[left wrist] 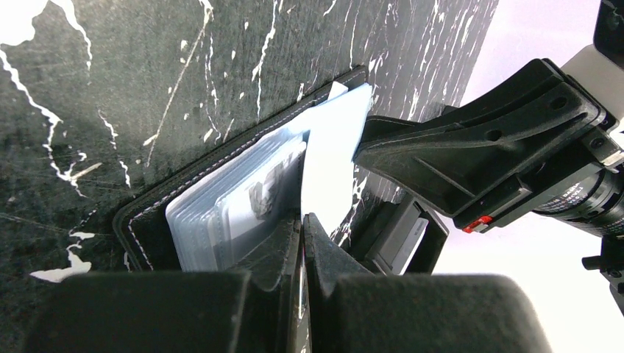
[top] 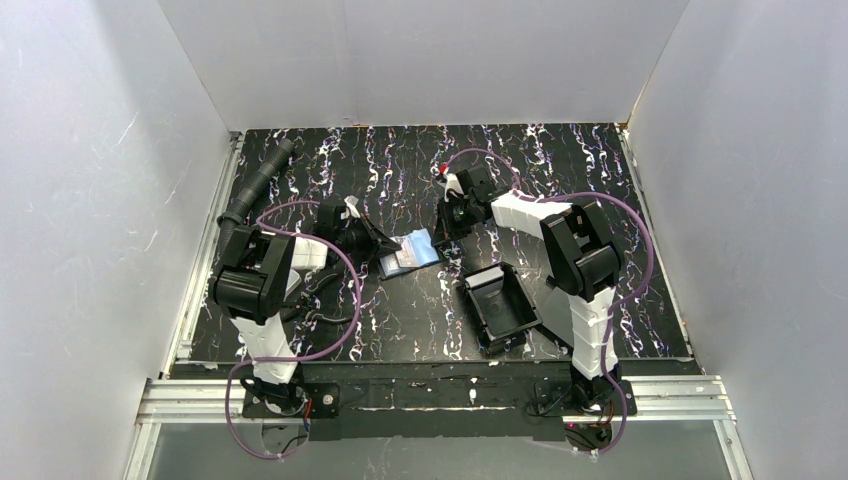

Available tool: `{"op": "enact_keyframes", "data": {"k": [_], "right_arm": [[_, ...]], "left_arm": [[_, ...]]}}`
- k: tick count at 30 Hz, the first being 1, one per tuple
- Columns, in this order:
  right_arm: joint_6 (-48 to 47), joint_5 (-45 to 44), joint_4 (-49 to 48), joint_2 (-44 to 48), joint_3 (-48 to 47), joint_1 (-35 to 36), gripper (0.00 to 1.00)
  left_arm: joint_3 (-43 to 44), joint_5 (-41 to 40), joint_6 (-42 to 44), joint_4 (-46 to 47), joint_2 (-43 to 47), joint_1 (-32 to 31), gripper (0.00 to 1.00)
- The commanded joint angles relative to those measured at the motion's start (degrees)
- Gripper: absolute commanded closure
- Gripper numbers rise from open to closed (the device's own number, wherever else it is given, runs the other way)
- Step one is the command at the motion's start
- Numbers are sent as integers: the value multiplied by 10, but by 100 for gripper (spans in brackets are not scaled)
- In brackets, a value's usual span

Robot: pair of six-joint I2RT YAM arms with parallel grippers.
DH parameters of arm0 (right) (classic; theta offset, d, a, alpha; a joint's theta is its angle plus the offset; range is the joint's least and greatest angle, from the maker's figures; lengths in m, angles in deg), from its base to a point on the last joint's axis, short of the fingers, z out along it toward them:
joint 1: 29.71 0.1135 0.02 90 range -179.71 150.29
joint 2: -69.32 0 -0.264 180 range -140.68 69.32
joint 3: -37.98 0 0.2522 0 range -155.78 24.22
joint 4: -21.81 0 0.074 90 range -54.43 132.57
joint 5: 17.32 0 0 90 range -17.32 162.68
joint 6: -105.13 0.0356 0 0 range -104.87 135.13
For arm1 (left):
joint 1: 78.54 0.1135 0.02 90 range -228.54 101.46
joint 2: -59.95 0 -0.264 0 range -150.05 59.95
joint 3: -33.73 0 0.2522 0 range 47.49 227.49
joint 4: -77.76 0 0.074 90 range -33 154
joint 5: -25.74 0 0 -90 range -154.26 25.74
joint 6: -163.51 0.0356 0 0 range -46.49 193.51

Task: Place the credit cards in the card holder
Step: Insert the credit card into the card holder.

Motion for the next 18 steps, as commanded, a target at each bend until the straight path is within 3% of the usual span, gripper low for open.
{"op": "enact_keyframes", "data": {"k": [1,11,18], "right_arm": [[3,14,-9,-1,-3,4,99],[3,16,-10,0,-2,4,99],[2,16,-10,1,-3,4,99]], "left_arm": [[-14,-16,-6,14,9,-5,100],[-40,7,-38,111,8,-5,100],[-41,24,-49,121,0,-5,100]]}}
